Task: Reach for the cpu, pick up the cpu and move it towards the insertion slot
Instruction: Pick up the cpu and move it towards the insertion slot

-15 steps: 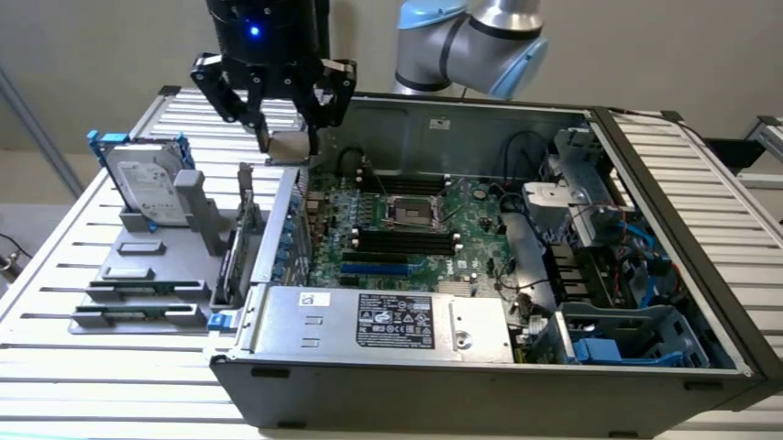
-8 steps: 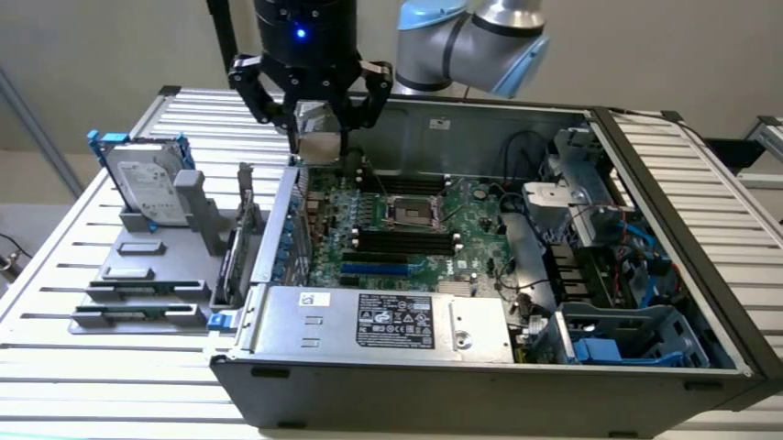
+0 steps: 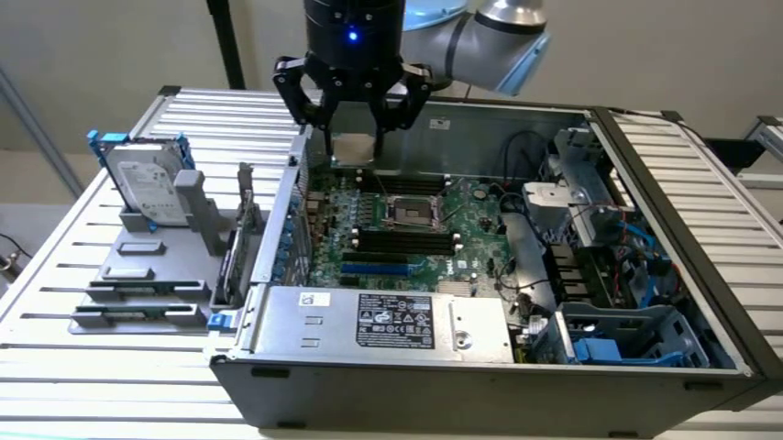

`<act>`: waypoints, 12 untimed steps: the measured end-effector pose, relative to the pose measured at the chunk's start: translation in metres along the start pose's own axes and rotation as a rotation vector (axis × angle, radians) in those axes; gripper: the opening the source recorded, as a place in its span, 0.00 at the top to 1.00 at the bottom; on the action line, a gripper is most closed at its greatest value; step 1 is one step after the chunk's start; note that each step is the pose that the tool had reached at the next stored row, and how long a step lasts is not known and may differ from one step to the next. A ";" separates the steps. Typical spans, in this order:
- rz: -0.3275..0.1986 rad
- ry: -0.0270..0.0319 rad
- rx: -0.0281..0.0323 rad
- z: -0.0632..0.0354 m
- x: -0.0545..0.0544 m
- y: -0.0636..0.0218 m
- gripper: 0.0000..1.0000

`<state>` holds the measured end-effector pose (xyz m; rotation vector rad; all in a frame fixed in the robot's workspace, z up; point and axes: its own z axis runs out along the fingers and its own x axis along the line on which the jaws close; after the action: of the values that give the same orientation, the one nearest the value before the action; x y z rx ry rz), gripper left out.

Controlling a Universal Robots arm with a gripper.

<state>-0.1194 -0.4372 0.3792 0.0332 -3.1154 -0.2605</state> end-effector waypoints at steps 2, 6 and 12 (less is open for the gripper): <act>0.000 0.0001 0.0028 0.0020 -0.008 0.0032 0.45; 0.000 0.0002 0.0094 0.0065 -0.023 0.0103 0.45; 0.000 0.0005 0.0203 0.0140 -0.044 0.0216 0.45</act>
<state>-0.0761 -0.4127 0.3684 0.0331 -3.1176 -0.2289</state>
